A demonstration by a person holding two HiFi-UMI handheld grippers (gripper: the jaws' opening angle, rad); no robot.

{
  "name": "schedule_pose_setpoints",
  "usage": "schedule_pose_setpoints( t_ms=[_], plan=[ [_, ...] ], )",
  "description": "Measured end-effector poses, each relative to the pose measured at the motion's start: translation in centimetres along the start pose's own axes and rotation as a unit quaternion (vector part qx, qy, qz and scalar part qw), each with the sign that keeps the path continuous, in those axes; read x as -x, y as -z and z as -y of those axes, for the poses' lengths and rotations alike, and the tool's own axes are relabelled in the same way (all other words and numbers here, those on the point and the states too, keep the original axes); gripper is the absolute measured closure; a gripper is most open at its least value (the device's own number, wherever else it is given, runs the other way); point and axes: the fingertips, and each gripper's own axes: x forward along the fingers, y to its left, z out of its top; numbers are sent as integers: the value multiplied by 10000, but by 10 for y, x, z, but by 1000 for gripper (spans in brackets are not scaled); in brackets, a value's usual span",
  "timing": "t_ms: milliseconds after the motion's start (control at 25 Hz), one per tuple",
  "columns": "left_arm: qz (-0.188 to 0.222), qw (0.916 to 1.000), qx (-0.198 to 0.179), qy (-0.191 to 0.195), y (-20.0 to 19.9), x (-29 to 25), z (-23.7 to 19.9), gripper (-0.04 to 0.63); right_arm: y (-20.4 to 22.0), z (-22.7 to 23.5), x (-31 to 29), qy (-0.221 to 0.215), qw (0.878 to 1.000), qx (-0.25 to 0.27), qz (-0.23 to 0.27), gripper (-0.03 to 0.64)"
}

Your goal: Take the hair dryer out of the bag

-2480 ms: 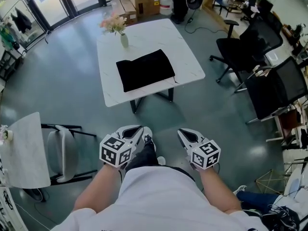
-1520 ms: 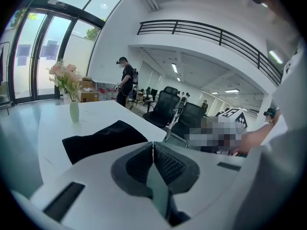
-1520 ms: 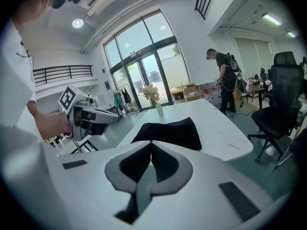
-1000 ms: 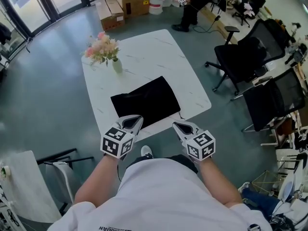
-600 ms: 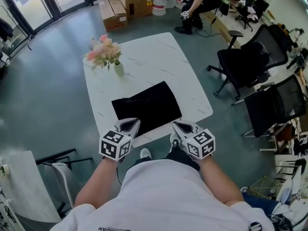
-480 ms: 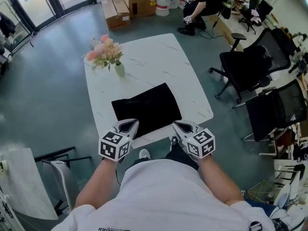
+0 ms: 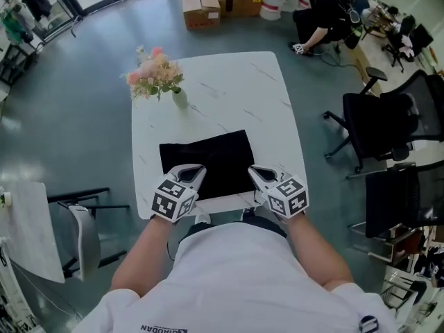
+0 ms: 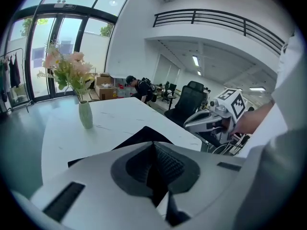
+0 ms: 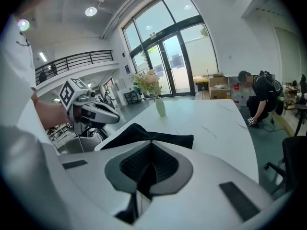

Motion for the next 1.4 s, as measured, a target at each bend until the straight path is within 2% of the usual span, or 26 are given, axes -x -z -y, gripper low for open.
schedule_pose_setpoints(
  t_ms=[160, 280, 360, 440, 480, 560, 640, 960, 1120, 1400],
  plan=[
    [-181, 9993, -166, -288, -13, -37, 2, 577, -2, 28, -3, -304, 9995, 31, -67, 600],
    [-569, 9937, -690, -676, -7, -59, 0, 575, 2, 42, -4, -524, 9984, 98, -179, 600],
    [-1058, 9827, -1197, -932, 3, -71, -1, 575, 5, 52, -3, -645, 9975, 152, -239, 600],
    [-1563, 9662, -1768, -1042, 14, -83, 0, 574, 7, 62, 0, -731, 9967, 204, -284, 600],
    [-1817, 9566, -2019, -1056, 20, -88, 0, 553, 8, 67, 1, -772, 9963, 229, -309, 600],
    [-2247, 9393, -2369, -1049, 34, -95, -2, 431, 10, 73, 2, -865, 9952, 275, -360, 600],
    [-2463, 9303, -2513, -1040, 43, -99, -4, 423, 13, 76, 2, -963, 9940, 333, -400, 600],
    [-2721, 9173, -2718, -1026, 55, -108, -18, 423, 16, 79, 0, -952, 9939, 358, -427, 600],
    [-2931, 9103, -2834, -722, 68, -111, -22, 423, 18, 75, -5, -777, 9962, 118, -376, 600],
    [-2769, 9180, -2826, -273, 73, -108, -21, 448, 18, 57, -12, -488, 9984, -107, -261, 600]
  ],
)
